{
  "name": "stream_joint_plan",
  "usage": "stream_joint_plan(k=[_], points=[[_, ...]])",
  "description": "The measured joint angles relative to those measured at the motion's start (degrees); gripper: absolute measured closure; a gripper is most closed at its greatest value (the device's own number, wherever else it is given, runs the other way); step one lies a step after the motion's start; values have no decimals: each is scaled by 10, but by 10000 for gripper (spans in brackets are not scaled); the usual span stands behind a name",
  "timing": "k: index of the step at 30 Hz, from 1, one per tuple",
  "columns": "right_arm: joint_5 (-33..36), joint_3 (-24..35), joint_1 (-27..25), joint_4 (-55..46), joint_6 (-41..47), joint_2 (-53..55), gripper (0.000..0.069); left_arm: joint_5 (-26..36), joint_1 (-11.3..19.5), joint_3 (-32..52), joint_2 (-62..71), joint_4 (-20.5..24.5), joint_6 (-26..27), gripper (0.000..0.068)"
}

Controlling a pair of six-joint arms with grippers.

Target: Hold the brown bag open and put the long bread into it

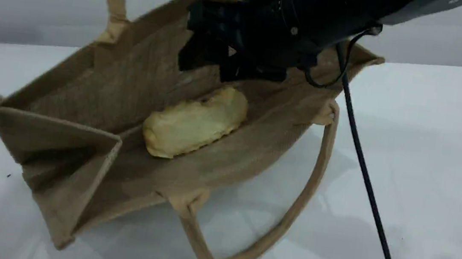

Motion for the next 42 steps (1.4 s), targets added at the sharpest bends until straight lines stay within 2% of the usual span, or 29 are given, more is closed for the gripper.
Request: stream_joint_plan(k=[5, 14, 22, 31, 35, 42], points=[[15, 6, 0, -39, 44, -54, 266, 0, 0, 0, 0, 1, 0, 595], [5, 70, -1, -243, 179, -190, 265, 0, 0, 0, 1, 2, 0, 595], [48, 109, -1, -414, 322, -335, 265, 0, 0, 6, 42, 2, -2, 595], [156, 109, -1, -651, 539, -499, 265, -12, 0, 6, 110, -6, -9, 595], [206, 109, -1, -748, 633, -558, 265, -27, 0, 6, 138, -24, -9, 592], [256, 109, -1, -863, 748, -644, 265, -31, 0, 6, 192, -53, -6, 577]])
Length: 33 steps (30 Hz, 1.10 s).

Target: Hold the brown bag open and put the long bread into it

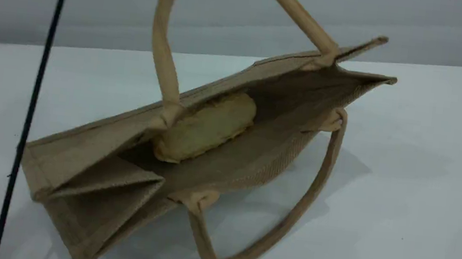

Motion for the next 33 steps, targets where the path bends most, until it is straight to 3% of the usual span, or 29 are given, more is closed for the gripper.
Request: stream_joint_plan(k=[5, 14, 18, 33], points=[[37, 0, 0, -41, 39, -25, 265, 0, -1, 0, 24, -18, 5, 533], [55, 0, 0, -48, 39, -24, 265, -5, -16, 0, 45, -20, 5, 330], [58, 0, 0, -48, 39, -24, 265, -8, -23, 0, 45, -18, 5, 278], [74, 0, 0, -48, 39, -24, 265, -21, -74, 0, 64, 24, 5, 259]])
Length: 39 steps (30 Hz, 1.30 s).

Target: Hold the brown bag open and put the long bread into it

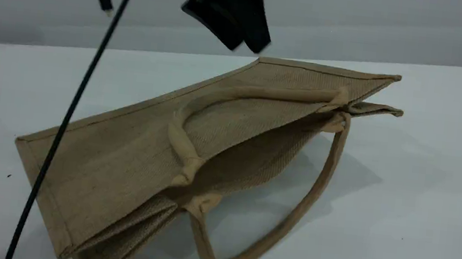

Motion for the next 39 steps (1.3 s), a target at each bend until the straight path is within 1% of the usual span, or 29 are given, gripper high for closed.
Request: stream_joint_plan(k=[13, 19, 24, 32, 35, 39], points=[[4, 0, 0, 0, 0, 0, 265, -8, -47, 0, 79, -1, -6, 259], [4, 0, 0, 0, -1, 0, 265, -24, -52, 0, 96, -3, -6, 259], [5, 0, 0, -2, 0, 0, 265, -32, -52, 0, 99, -18, -6, 259], [5, 0, 0, -2, -1, 0, 265, -34, -54, 0, 114, -23, -6, 259], [5, 0, 0, -3, -1, 0, 265, -37, -60, 0, 119, -24, -6, 259], [5, 0, 0, -5, -1, 0, 265, -56, -70, 0, 119, -32, -1, 259]])
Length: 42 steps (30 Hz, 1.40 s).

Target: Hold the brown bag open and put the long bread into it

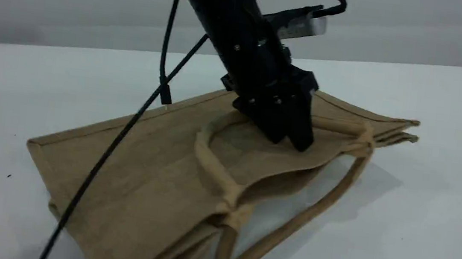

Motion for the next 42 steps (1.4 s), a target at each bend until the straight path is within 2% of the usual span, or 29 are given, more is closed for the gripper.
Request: stream_joint_plan(k=[7, 12, 27, 32, 35, 42], points=[[10, 0, 0, -4, 0, 0, 265, -6, -4, 0, 8, -2, 0, 259], [10, 0, 0, -9, 0, 0, 265, -7, -6, 0, 27, -37, 0, 259], [10, 0, 0, -8, 0, 0, 265, -4, -10, -1, -1, -37, 0, 259], [10, 0, 0, -11, 0, 0, 265, 27, -10, -1, -46, -42, 0, 259], [17, -1, 0, -18, 0, 0, 265, 56, -10, -1, -79, -25, 1, 259], [86, -40, 0, -58, 0, -21, 265, 84, -10, -1, -169, -23, -4, 259]])
